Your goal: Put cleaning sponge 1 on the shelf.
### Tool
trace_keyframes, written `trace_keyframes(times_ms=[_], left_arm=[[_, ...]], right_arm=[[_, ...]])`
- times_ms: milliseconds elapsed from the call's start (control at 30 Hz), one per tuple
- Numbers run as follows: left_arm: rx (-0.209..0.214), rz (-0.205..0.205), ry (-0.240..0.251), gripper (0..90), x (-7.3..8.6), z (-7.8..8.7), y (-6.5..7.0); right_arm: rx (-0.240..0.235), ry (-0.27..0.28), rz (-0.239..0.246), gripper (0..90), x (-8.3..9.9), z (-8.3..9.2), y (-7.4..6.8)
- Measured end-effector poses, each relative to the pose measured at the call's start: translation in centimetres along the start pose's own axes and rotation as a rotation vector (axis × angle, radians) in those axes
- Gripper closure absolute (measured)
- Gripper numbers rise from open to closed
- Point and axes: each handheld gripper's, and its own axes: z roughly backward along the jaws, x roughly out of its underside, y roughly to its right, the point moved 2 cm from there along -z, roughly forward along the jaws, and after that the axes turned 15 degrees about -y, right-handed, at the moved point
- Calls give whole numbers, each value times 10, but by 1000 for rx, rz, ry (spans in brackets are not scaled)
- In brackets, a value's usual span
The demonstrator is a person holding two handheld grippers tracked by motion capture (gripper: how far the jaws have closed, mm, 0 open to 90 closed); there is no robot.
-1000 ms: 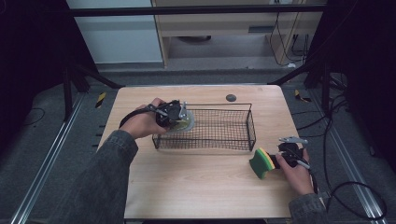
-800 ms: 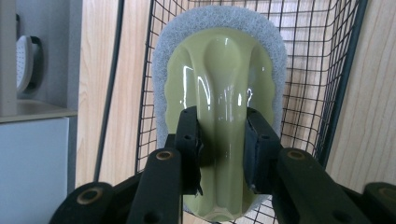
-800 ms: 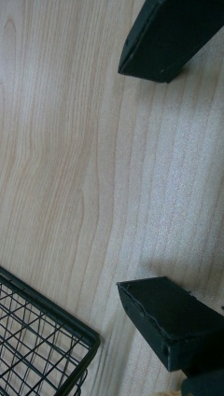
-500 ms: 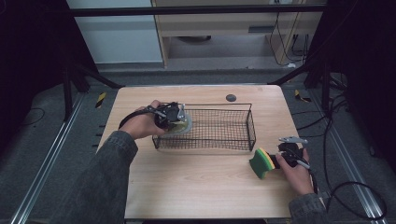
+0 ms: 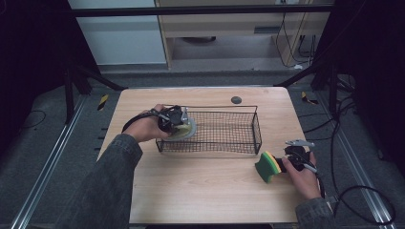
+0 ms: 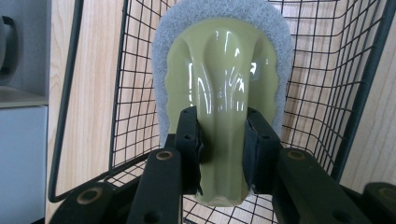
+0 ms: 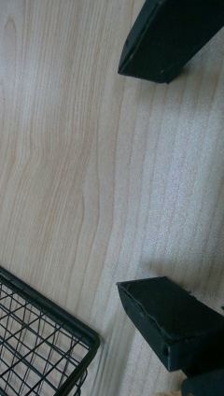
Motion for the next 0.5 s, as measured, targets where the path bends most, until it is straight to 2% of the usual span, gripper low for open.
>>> trace_keyframes(times_ms=[67,500], left_arm=[[0,-9,-5,702,0,-2,0],[33,-2,-15,701,-5,-21,-1]], right_arm=[[0,0,0,6,0,0,0],[-1,0,3,6,0,0,0]])
